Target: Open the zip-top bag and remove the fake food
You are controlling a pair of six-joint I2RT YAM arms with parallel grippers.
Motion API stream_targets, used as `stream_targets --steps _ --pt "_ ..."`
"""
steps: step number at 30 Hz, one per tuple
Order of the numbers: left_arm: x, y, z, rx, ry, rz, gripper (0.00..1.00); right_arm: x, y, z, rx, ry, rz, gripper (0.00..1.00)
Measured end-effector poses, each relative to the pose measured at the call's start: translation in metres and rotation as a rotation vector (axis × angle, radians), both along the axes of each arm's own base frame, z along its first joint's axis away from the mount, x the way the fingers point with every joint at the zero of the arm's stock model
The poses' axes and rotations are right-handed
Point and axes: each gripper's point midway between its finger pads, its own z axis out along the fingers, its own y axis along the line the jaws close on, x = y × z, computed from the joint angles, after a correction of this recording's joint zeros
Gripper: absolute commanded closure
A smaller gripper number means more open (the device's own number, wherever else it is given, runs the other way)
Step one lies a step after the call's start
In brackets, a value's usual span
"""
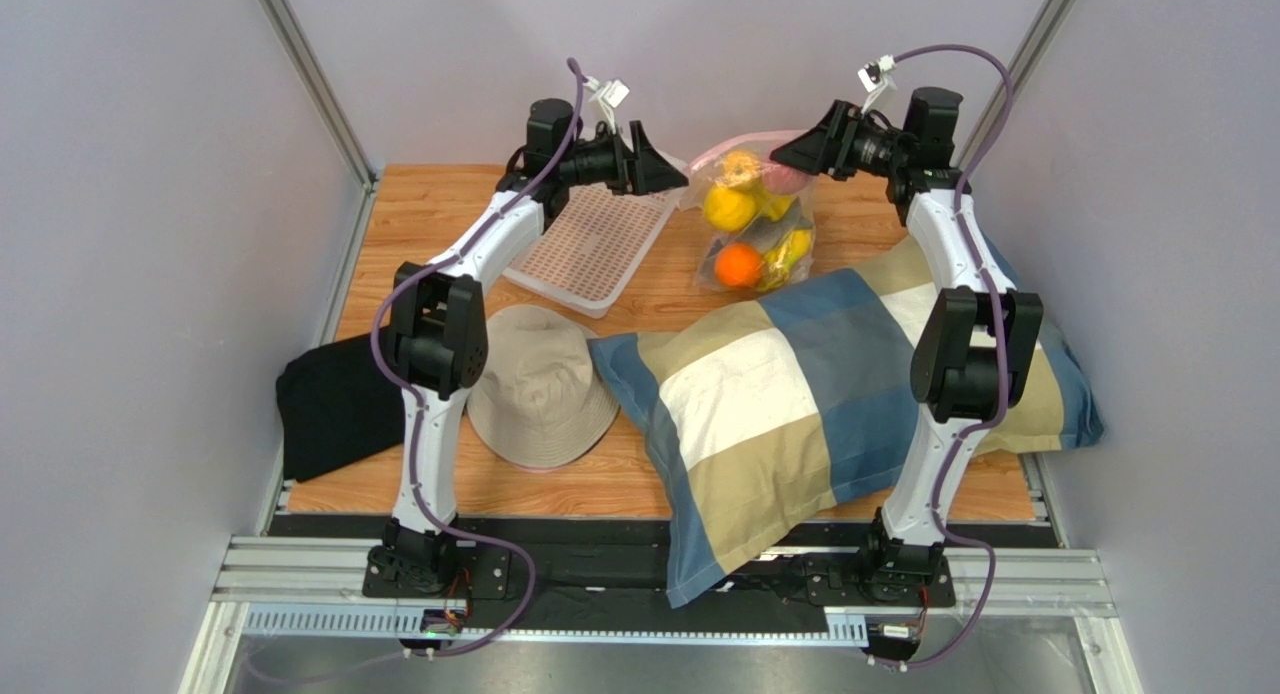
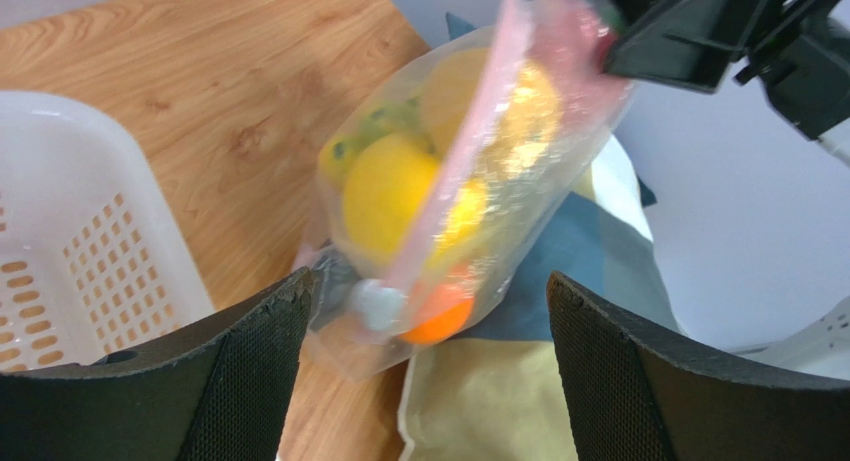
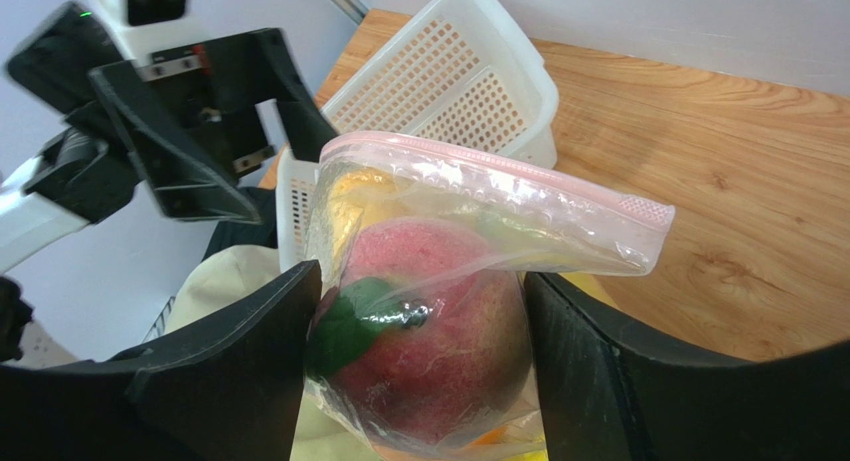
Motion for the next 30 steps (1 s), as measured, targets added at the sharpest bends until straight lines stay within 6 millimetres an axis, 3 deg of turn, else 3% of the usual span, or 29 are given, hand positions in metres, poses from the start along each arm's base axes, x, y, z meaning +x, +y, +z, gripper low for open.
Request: stream_targets --steps 4,7,8,9,11,14,17,21,24,25,27,30 --pt "0.012 0.003 -0.017 -0.003 0.009 -0.024 0.13 -0.004 0.002 0.004 0.01 -0.009 0.036 1.0" --pt "0.017 0.004 -0.021 -0.026 0.01 -0.045 0.31 -0.007 0.003 0.004 0.015 -0.007 0.054 1.0" --pt "0.017 0.004 -0.02 -0.039 0.01 -0.053 0.42 -0.007 0.004 0.002 0.016 -0.005 0.059 1.0" --pt "0.016 0.003 -0.018 -0.055 0.003 -0.063 0.45 -0.006 0.004 0.001 0.017 -0.003 0.061 1.0" --pt "0.012 0.0 -0.01 -0.094 -0.007 -0.09 0.47 -0.006 0.004 -0.003 0.019 0.008 0.061 1.0" --pt "0.002 -0.006 0.002 -0.132 -0.025 -0.149 0.4 -0.003 0.004 -0.006 0.024 0.022 0.056 1.0" --pt "-0.014 -0.012 0.015 -0.169 -0.033 -0.227 0.39 -0.001 0.003 -0.007 0.028 0.032 0.044 0.99" --pt "-0.024 -0.019 0.017 -0.176 -0.033 -0.273 0.47 0.0 0.003 -0.005 0.033 0.035 0.036 0.99" --pt "-0.029 -0.024 0.01 -0.173 -0.011 -0.3 0.63 0.0 0.003 -0.004 0.036 0.038 0.034 0.99" --pt "-0.029 -0.024 0.007 -0.171 -0.003 -0.304 0.74 0.001 0.003 -0.003 0.037 0.038 0.032 0.99" --pt "-0.029 -0.026 0.001 -0.162 0.02 -0.307 0.86 0.001 0.002 0.0 0.038 0.034 0.029 0.98" --pt "-0.026 -0.026 -0.002 -0.147 0.032 -0.303 1.0 0.003 0.002 0.004 0.038 0.026 0.023 0.85"
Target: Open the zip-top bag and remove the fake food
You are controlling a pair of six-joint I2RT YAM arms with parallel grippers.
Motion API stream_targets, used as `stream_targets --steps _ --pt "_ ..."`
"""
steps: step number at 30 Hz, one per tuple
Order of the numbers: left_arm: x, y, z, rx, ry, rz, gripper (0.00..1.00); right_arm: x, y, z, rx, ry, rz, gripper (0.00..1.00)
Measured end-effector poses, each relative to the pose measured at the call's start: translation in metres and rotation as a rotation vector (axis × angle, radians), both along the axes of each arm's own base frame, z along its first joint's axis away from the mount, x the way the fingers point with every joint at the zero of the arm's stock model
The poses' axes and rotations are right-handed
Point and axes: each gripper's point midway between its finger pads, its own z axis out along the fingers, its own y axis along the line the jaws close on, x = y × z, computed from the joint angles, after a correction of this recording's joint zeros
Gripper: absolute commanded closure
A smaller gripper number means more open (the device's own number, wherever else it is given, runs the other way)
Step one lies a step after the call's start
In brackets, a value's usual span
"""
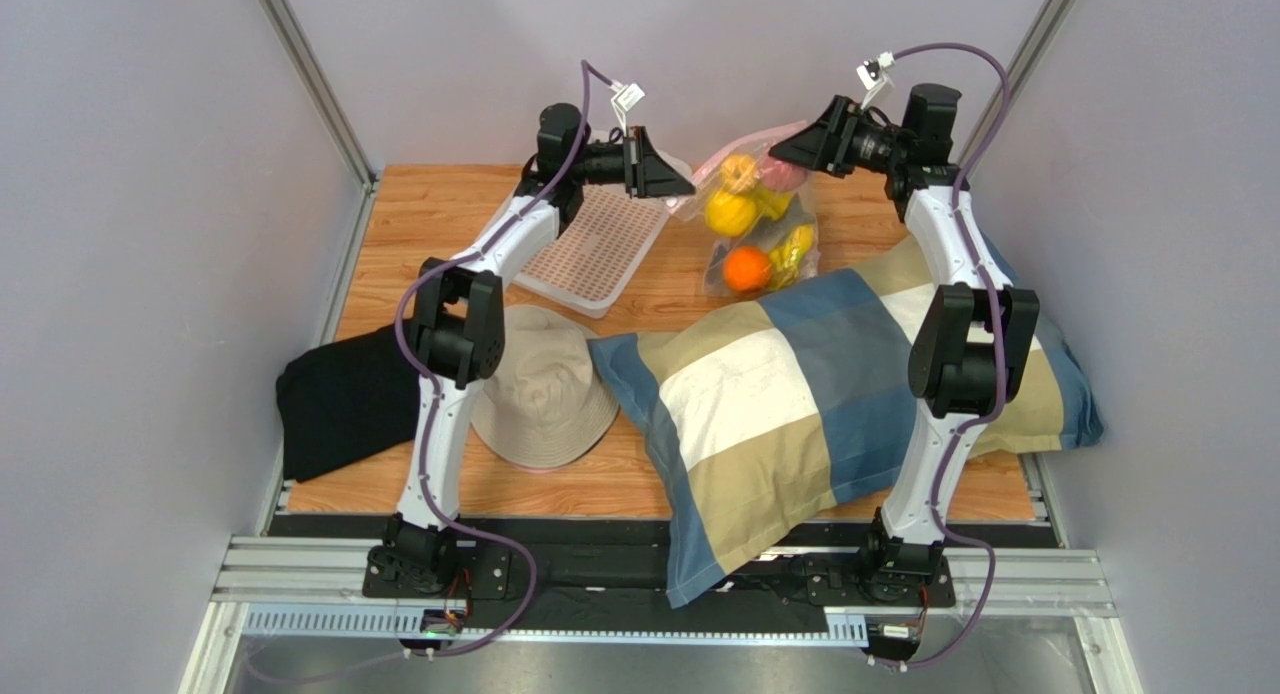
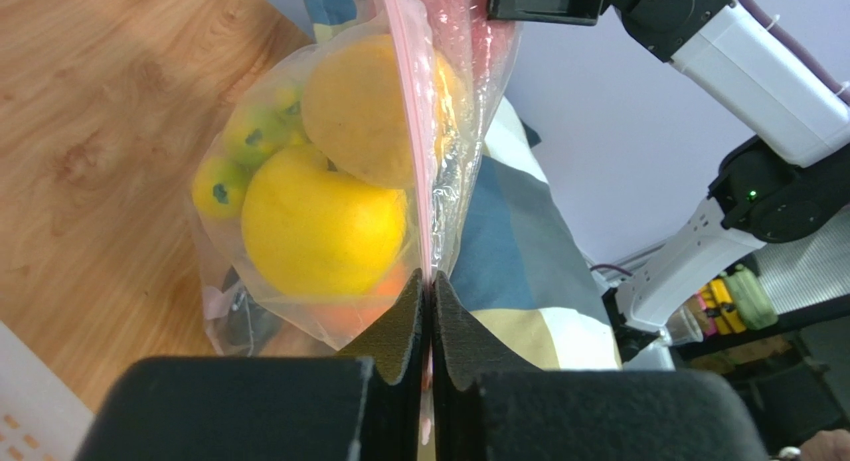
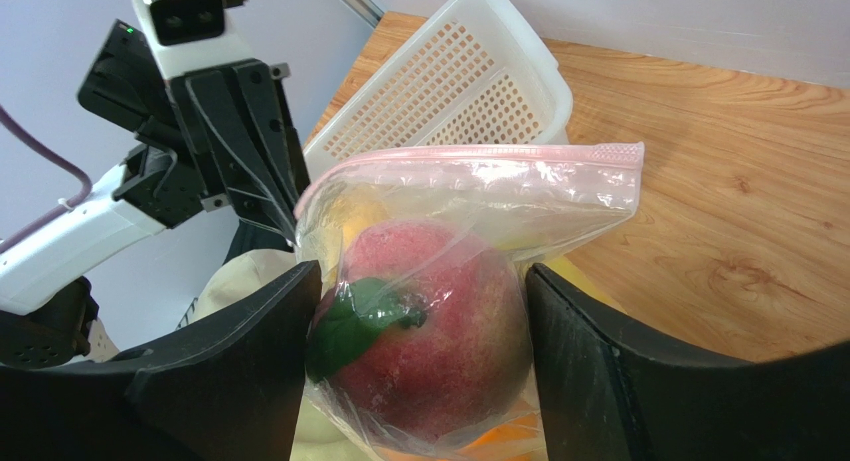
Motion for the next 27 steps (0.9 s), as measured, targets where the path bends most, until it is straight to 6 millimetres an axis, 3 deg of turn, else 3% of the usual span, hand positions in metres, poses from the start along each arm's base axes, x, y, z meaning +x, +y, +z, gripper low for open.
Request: stream_targets --steps 4,9,11,16,21,24,27 --pt "0.006 0.0 0.01 0.016 -0.036 0.026 1.0 0.005 -0.004 -0.004 -0.02 0.011 -0.041 0.23" --pt "0.007 -0.003 0.006 0.071 -0.061 0.066 1.0 0.009 -0.023 -0.02 -0.215 0.033 -0.199 0.14" --pt "0.002 -0.007 0.005 0.095 -0.077 0.061 1.0 0.004 -0.03 -0.012 -0.297 -0.014 -0.236 0.0" --pt "-0.006 -0.019 0.012 0.122 -0.119 0.048 1.0 -0.013 -0.035 0.042 -0.406 -0.209 -0.278 0.0" --pt "0.002 -0.024 0.011 0.147 -0.037 0.139 1.0 -0.015 -0.013 0.083 -0.425 -0.291 -0.331 0.0" --pt "0.013 -0.021 0.005 0.174 0.159 0.3 1.0 -0.02 0.023 0.081 -0.423 -0.299 -0.325 0.0" --pt "0.015 -0.018 0.002 0.196 0.328 0.436 1.0 -0.052 0.054 0.034 -0.499 -0.323 -0.263 0.01"
